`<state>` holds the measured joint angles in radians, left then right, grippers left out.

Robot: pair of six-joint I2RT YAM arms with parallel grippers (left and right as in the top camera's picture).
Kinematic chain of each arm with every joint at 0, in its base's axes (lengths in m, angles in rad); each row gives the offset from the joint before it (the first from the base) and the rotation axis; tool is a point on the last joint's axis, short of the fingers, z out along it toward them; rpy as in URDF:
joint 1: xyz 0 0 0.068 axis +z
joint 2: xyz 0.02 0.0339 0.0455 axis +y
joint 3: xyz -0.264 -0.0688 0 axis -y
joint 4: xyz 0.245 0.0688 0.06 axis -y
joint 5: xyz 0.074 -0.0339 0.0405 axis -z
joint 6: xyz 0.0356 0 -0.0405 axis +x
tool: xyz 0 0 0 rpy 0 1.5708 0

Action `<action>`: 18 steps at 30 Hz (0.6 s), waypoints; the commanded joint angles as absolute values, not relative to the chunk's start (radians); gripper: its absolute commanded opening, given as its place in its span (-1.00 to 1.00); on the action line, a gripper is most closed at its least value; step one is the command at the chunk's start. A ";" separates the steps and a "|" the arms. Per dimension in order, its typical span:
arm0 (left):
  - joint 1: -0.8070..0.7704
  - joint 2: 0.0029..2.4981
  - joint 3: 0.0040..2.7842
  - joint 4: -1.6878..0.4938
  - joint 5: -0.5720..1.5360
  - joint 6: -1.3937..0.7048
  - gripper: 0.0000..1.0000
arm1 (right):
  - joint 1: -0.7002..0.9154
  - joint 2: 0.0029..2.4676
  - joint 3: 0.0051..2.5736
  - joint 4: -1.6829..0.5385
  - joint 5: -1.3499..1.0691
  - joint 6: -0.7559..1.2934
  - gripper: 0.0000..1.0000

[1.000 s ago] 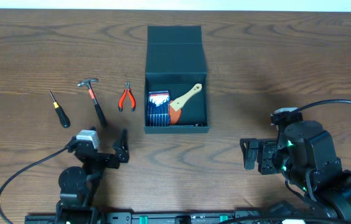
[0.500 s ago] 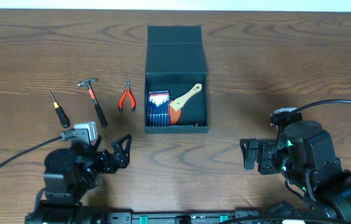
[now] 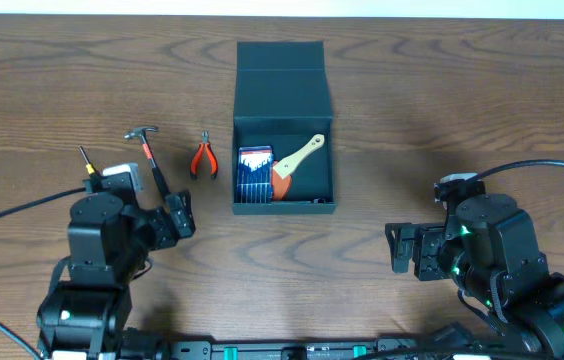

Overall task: Pack container
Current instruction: 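Move the left gripper over the red-handled hammer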

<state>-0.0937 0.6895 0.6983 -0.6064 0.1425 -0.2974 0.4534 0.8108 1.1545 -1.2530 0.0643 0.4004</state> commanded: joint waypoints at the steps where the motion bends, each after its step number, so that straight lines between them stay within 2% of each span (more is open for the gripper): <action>1: -0.095 0.709 0.717 -0.576 0.119 -0.281 0.97 | 0.446 0.810 1.152 -1.253 0.068 0.388 0.99; 5: -0.095 0.729 0.717 -0.519 0.104 -0.236 0.97 | 0.446 0.810 1.152 -1.253 0.068 0.387 0.99; 9: -0.095 0.818 0.717 -0.462 -0.070 -0.239 0.97 | 0.446 0.810 1.152 -1.253 0.068 0.388 0.98; 18: -0.095 1.217 0.820 -0.360 -0.205 -0.239 0.97 | 0.446 0.810 1.152 -1.253 0.068 0.388 0.99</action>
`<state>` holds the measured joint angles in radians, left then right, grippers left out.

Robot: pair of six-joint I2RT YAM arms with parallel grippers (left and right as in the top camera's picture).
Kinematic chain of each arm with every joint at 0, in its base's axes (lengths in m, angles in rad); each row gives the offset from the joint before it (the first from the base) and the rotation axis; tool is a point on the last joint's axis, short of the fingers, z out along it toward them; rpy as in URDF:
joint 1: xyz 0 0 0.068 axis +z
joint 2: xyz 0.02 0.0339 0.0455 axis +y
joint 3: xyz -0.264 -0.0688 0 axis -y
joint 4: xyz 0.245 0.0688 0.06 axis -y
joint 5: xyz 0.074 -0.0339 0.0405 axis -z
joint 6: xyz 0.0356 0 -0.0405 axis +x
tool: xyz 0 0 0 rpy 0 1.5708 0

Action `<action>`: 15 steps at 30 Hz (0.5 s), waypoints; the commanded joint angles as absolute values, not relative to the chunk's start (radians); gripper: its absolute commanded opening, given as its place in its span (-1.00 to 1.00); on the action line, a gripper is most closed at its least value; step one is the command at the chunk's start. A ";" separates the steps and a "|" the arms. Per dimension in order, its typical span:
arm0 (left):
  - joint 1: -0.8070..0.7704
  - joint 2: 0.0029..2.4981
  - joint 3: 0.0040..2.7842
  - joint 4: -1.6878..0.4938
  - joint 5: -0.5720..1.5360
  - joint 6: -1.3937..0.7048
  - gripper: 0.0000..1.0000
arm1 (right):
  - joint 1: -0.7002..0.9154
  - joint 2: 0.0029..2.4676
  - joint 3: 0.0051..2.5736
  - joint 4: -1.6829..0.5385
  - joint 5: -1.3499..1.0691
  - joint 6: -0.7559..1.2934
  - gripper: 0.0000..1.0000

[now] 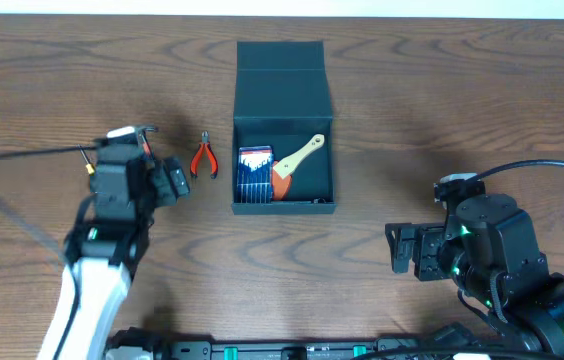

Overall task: Pack container
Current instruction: 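Move the left gripper over the red-handled hammer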

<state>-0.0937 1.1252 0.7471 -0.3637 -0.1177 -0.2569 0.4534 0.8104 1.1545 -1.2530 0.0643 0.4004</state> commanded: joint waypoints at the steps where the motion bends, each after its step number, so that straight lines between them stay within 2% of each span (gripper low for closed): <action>1: -0.095 1.271 0.848 -0.360 -0.229 -0.234 0.97 | 0.446 0.810 1.152 -1.253 0.068 0.388 0.98; 8: -0.094 1.516 0.975 -0.352 -0.285 -0.210 0.97 | 0.446 0.810 1.152 -1.253 0.068 0.388 0.98; 15: -0.065 1.659 0.994 -0.290 -0.290 -0.210 0.98 | 0.446 0.810 1.152 -1.253 0.068 0.388 0.98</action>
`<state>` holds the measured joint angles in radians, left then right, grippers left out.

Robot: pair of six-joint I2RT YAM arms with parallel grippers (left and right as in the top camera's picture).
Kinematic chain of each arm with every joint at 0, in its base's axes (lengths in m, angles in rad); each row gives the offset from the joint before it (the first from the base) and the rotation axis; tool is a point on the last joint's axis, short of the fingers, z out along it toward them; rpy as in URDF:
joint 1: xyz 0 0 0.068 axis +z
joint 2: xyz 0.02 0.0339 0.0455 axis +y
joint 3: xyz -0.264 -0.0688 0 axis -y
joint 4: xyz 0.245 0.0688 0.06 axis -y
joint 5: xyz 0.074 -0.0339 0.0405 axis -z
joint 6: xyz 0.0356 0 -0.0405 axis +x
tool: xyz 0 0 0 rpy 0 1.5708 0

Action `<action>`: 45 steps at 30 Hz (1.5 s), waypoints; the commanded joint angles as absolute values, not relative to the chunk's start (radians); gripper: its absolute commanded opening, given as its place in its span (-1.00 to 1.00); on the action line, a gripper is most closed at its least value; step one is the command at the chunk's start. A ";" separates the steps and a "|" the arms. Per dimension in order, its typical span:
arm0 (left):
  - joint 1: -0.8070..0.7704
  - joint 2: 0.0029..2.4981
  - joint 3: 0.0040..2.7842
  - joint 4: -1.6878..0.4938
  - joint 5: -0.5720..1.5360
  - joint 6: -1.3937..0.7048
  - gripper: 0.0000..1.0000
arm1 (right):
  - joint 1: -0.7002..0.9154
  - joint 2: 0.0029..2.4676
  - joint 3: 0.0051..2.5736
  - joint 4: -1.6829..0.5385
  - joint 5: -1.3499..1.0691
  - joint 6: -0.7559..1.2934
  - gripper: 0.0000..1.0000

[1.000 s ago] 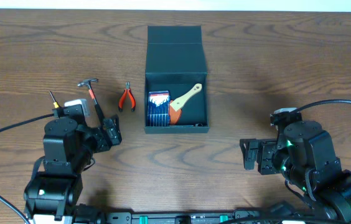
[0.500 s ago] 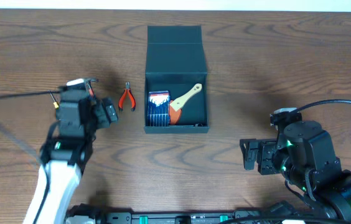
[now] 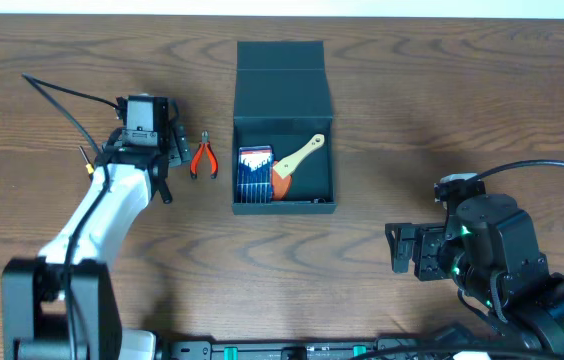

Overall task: Pack container
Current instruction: 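Move the left gripper over the red-handled hammer, then lower and close the left gripper on the hammer handle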

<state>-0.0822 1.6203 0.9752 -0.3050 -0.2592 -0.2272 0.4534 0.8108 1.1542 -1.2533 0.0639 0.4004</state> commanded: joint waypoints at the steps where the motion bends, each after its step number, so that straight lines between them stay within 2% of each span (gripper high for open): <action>1: -0.062 1.668 0.994 -0.282 -0.290 -0.210 0.98 | 0.446 0.810 1.152 -1.253 0.068 0.387 0.98; 3: -0.057 1.688 0.994 -0.258 -0.290 -0.210 1.00 | 0.446 0.810 1.152 -1.253 0.068 0.388 0.98; 7: -0.050 1.731 0.994 -0.221 -0.289 -0.210 0.88 | 0.446 0.810 1.152 -1.253 0.068 0.388 0.98; 16: -0.047 1.806 0.994 -0.176 -0.244 -0.211 0.77 | 0.446 0.810 1.152 -1.253 0.068 0.388 0.98; 21: -0.034 1.823 0.994 -0.173 -0.244 -0.212 0.50 | 0.446 0.810 1.152 -1.253 0.068 0.388 0.98; 28: 0.014 1.855 0.993 -0.173 -0.136 -0.228 0.38 | 0.446 0.810 1.152 -1.253 0.068 0.388 0.99; 34: 0.023 1.863 0.993 -0.173 -0.134 -0.234 0.36 | 0.446 0.810 1.152 -1.253 0.068 0.388 0.98; 40: 0.023 1.871 0.991 -0.174 -0.134 -0.233 0.10 | 0.446 0.810 1.152 -1.253 0.068 0.388 0.99; 45: 0.023 1.871 0.987 -0.174 -0.134 -0.233 -0.01 | 0.446 0.810 1.152 -1.253 0.068 0.387 0.99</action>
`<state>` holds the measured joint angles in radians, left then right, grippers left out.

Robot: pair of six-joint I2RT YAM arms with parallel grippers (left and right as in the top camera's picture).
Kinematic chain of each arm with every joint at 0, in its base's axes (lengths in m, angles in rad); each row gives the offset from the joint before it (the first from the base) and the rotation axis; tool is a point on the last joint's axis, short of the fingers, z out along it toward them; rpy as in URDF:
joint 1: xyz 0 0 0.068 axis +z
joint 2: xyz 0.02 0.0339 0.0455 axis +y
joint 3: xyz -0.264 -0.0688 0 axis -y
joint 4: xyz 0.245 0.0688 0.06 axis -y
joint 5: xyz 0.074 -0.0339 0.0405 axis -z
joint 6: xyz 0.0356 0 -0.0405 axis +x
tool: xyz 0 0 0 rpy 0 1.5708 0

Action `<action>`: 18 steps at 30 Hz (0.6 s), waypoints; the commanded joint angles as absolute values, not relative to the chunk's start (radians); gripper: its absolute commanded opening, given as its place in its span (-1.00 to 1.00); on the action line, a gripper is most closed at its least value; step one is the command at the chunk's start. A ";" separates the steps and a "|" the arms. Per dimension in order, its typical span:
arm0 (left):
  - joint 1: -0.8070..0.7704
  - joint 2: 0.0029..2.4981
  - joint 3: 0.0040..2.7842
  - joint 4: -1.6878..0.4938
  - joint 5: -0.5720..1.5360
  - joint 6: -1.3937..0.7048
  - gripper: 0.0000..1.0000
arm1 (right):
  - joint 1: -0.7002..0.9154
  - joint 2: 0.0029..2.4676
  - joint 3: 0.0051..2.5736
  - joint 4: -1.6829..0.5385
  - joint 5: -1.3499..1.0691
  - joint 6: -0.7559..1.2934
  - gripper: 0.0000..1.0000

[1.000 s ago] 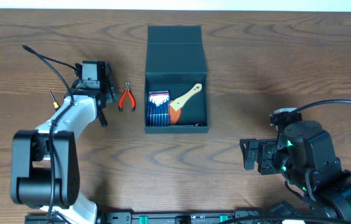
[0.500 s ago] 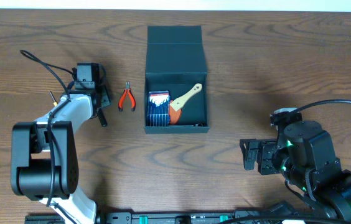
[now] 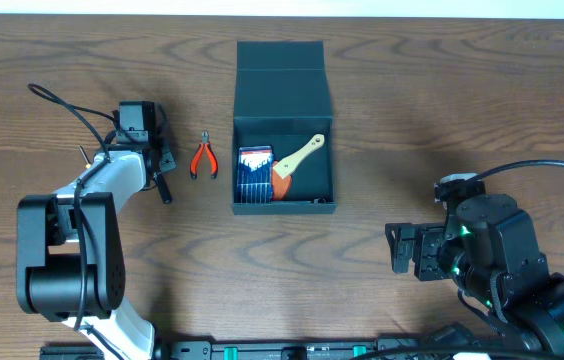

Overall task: Pack container
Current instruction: 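Lower and close the left gripper on the hammer handle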

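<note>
The dark open box (image 3: 283, 205) stands mid-table with its lid folded back. It holds a blue pack (image 3: 255, 172) and a wooden-handled spatula (image 3: 297, 163). To its left lie red-handled pliers (image 3: 203, 158). Farther left lies a hammer, of which only the black handle end (image 3: 163, 188) shows. My left gripper (image 3: 152, 148) is down over the hammer's upper part, hiding the head. The overhead view does not show how its fingers stand. My right gripper (image 3: 398, 250) rests open at the front right, holding nothing.
A small yellow-and-black screwdriver (image 3: 83, 155) peeks out by the left arm's far side. The left arm's cable loops over the table at the far left. Bare wood lies between the box and the right arm.
My left gripper has shifted slightly left and back and now covers the hammer's head end. The arm is folded closer in. Hammer handle, pliers, box and right arm have not moved.
My left gripper first hovered at the front left, near the hammer's handle end. Then it was farther back beside the hammer, then over the hammer near the pliers, and now it sits on the hammer's head end. The right arm stayed still throughout.
</note>
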<state>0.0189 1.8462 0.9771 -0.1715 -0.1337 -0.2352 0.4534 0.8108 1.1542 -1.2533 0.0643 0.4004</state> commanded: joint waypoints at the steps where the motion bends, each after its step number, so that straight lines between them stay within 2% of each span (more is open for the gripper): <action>1: 0.023 1.871 0.987 -0.174 -0.134 -0.233 -0.04 | 0.446 0.810 1.152 -1.253 0.068 0.388 0.98; 10: 0.023 1.871 0.987 -0.174 -0.134 -0.233 -0.40 | 0.446 0.810 1.152 -1.253 0.068 0.388 0.98; 18: 0.023 1.871 0.988 -0.174 -0.116 -0.234 -0.80 | 0.446 0.810 1.152 -1.253 0.068 0.388 0.98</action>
<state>0.0189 1.8484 0.9771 -0.1719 -0.1287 -0.2356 0.4534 0.8108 1.1545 -1.2533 0.0643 0.4004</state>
